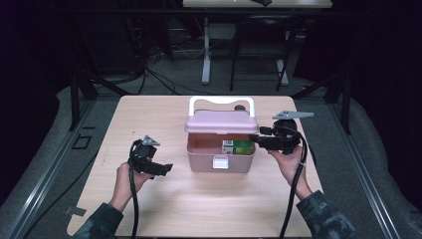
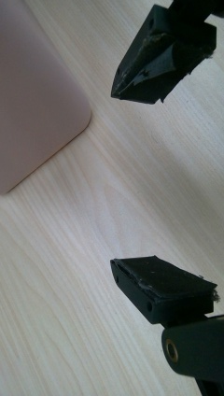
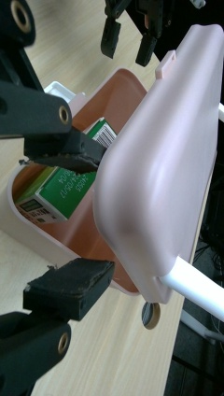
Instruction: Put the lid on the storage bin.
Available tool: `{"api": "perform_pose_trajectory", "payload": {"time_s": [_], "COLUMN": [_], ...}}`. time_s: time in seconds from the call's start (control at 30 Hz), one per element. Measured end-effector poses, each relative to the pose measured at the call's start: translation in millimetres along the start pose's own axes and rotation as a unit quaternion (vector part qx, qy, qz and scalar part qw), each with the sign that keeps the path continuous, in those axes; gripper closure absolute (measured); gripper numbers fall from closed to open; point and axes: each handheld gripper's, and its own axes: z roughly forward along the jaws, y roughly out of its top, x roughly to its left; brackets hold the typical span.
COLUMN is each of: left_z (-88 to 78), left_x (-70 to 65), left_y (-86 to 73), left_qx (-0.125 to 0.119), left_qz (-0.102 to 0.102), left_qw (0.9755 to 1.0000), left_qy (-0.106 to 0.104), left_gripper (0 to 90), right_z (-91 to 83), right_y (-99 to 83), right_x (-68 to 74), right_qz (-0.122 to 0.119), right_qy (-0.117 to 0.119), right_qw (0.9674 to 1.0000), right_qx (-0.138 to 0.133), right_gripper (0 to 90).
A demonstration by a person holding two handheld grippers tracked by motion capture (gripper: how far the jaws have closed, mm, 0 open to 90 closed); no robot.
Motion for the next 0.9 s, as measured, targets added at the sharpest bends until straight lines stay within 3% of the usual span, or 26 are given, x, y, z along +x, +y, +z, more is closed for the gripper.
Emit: {"api": "perform_pose_trajectory", "payload": {"time_s": [0.2, 0.9], "left_z": [2.0, 6.7], "left_x": [0.1, 0.7], "left_y": [-0.4, -1.0], "left_qx": [0.009, 0.024], "left_qz": [0.006, 0.012], "left_qw": [0.9999, 0.9996], "left_qy": [0.0, -0.002], "left_gripper": [15.2, 15.2], "right_z": [1.0, 12.3], "right_y": [-5.5, -28.9], "right_x": [2.1, 2.6], "right_qz": [0.0, 0.008], "right_qy": [0.005, 0.003], "right_qw": [0.9999, 0.9986], "right_qx": [0.011, 0.051], "right_gripper": [38.2, 31.8]}}
